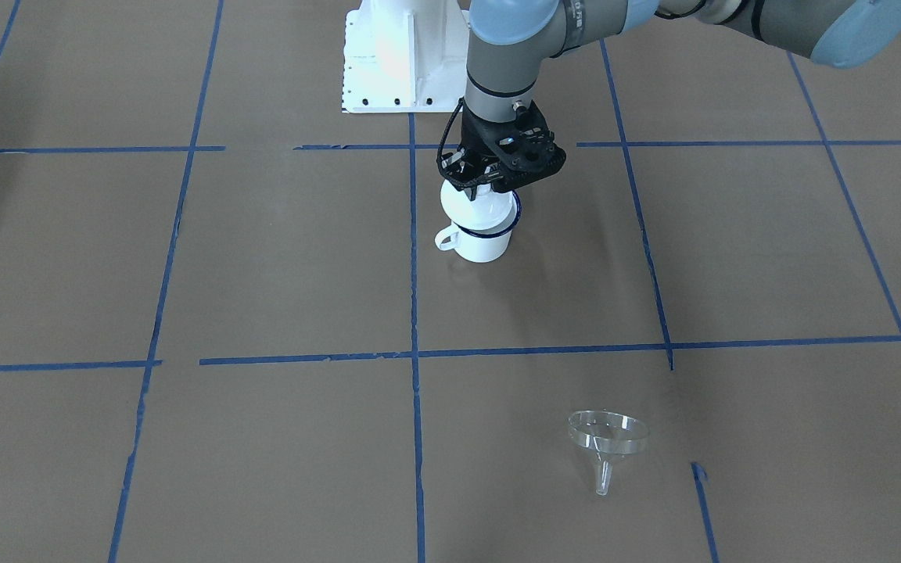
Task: Remove funnel from cup
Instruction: 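Lift the white funnel and carry it over the mug, then lower the white funnel into the mug and open the left gripper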
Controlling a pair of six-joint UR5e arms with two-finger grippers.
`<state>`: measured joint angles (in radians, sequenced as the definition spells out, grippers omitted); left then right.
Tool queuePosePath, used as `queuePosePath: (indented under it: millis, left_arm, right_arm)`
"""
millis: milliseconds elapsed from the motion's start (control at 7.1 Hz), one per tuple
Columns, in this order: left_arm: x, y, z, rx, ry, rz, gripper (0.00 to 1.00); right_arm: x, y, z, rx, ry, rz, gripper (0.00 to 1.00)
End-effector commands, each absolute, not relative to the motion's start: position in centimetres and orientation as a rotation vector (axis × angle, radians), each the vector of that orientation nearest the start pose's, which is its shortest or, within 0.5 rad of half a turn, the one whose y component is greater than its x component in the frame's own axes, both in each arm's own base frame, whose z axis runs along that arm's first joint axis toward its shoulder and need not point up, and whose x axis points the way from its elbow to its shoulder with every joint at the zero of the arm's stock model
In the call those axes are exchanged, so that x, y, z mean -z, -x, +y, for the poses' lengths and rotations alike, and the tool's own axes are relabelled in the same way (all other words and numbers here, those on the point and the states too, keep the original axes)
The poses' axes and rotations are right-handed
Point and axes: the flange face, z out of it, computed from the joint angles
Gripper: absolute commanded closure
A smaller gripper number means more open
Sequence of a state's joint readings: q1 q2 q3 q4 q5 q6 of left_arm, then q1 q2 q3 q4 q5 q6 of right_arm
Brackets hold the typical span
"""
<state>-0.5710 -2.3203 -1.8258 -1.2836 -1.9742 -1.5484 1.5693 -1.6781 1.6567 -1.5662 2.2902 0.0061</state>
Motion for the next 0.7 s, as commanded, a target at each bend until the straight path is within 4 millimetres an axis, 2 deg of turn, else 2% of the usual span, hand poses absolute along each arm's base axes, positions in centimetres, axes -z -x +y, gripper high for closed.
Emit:
queuePosePath:
  millis: [0, 564]
  left_arm:
    - [-14.9, -49.1, -41.3, 0.368, 0.174, 0.788, 1.0]
    - [-16.2, -49.0, -41.2, 0.373, 0.18, 0.772, 1.0]
  right_arm:
    - [-67.0, -6.7, -44.5, -0.01, 0.019, -0.719, 0.0]
    - [-67.0, -6.7, -44.5, -0.01, 0.019, -0.719, 0.0]
